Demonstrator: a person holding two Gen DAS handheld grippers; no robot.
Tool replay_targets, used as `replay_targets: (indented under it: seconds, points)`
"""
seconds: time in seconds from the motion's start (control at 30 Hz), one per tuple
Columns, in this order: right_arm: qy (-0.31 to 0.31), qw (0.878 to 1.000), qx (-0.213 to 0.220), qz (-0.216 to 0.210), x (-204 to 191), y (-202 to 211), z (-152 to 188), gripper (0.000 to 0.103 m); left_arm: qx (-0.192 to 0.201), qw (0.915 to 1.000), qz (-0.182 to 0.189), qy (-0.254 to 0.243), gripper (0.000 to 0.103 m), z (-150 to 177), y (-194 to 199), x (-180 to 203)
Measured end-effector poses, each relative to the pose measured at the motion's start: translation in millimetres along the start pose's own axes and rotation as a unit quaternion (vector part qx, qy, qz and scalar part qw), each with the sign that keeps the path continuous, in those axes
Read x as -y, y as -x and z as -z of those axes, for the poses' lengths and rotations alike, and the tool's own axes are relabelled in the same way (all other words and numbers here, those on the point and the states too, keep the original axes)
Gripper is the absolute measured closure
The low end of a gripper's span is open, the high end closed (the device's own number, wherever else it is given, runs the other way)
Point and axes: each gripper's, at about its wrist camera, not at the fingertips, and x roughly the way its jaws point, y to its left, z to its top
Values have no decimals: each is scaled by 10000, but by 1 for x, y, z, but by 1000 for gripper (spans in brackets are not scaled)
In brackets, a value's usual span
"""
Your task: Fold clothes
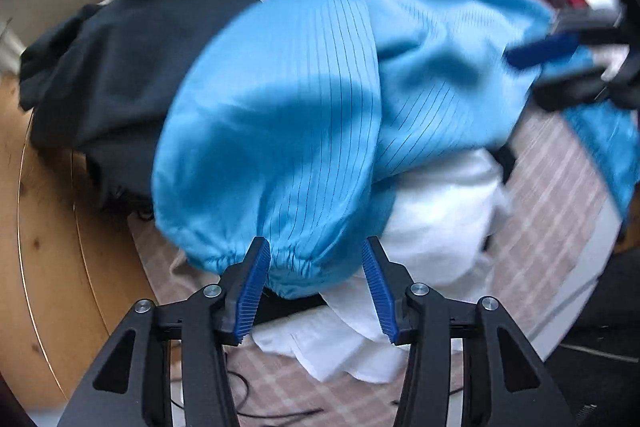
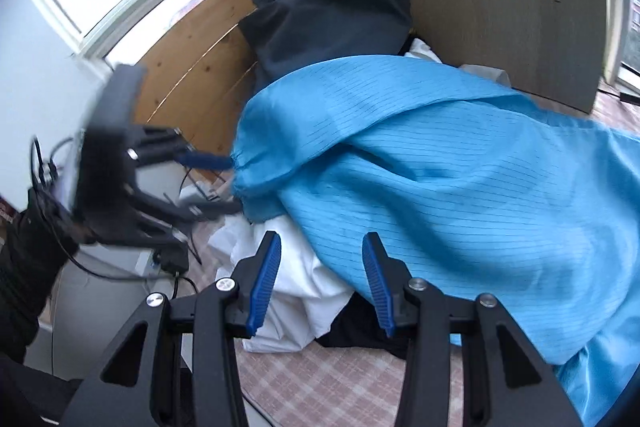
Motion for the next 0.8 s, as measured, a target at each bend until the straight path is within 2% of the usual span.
replay_targets:
  seconds: [0.07, 0.1, 0.17, 0.27, 0.33, 0.37, 0.43, 0.47, 0.5, 0.53, 0.63, 0.73, 0.8]
  points:
    - [105, 9998, 66, 127, -7, 8, -4, 61, -64, 9997, -88, -210, 94, -2, -11, 7]
    - [142, 9997, 113, 182, -10, 12, -6, 61, -70, 9999, 70, -44, 97, -5, -9, -2]
    - [185, 9992, 231, 282, -14, 18, -10, 61, 204, 9988, 341, 273, 97, -13, 9, -22]
    - [196, 9985, 286, 412, -15, 16, -17, 61, 669, 9943, 353, 753, 97, -30, 48, -67]
    - [192, 9987, 228, 412, -16, 7, -23, 61, 826, 9905, 41, 1098, 94, -43, 59, -99]
    - [217, 9987, 193, 416, -18, 2, -27, 61, 860, 9876, -273, 1288, 91, -52, 62, -118]
    - [290, 9986, 122, 433, -23, -9, -33, 61, 839, 9754, -1087, 1724, 73, -68, 62, -157]
    - [369, 9982, 85, 457, -27, -15, -37, 61, 788, 9701, -1323, 1876, 70, -72, 61, -169]
    - [441, 9979, 45, 472, -31, -22, -40, 61, 757, 9648, -1476, 2039, 72, -75, 60, -183]
    - [503, 9977, 6, 462, -35, -28, -43, 61, 781, 9623, -1439, 2171, 72, -74, 61, -193]
    - [829, 9956, -66, 424, -50, -47, -54, 61, 1084, 9615, -839, 2381, 71, -62, 73, -200]
    - [1313, 9895, -163, 575, -66, -66, -67, 61, 1314, 9667, -423, 2153, 69, -36, 79, -177]
    - [1570, 9852, -228, 648, -73, -75, -76, 61, 1318, 9738, -35, 1855, 63, -15, 70, -150]
